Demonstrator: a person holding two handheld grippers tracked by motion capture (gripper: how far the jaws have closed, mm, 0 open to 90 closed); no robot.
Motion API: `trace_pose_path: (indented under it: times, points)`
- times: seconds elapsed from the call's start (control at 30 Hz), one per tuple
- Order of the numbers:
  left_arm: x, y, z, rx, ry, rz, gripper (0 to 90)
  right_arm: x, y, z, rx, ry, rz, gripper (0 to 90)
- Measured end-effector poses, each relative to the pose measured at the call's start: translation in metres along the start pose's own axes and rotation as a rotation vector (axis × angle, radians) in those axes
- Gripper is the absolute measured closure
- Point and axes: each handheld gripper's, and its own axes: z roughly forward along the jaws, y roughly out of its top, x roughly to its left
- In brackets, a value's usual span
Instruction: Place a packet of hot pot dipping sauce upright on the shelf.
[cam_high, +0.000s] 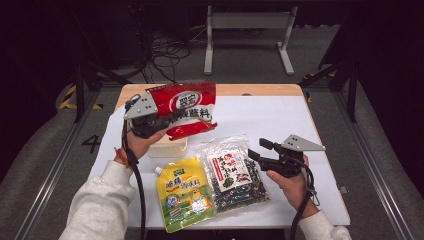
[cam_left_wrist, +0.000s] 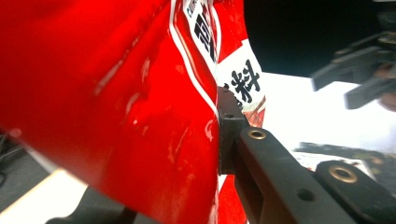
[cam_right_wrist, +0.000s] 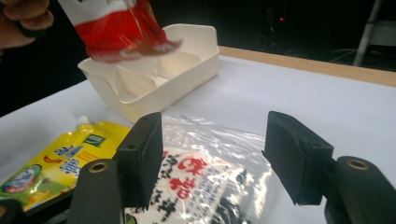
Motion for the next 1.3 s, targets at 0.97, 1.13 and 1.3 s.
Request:
trace_pose_path:
  times: [0.97, 1.13, 1.3]
  points:
    - [0.113, -0.038, 0.039, 0.151, 0.139, 0.101, 90.0, -0.022, -0.042, -0.053, 0.046, -0.151, 0.082, 35.5]
    - [0.123, -0.036, 0.043, 0.145, 0.159, 0.111, 90.0, -0.020, -0.043, -0.050, 0.050, -0.148, 0.081, 35.1]
    - [0.127, -0.037, 0.057, 0.192, 0.150, 0.129, 89.9, -0.022, -0.045, -0.052, 0.053, -0.154, 0.091, 35.0]
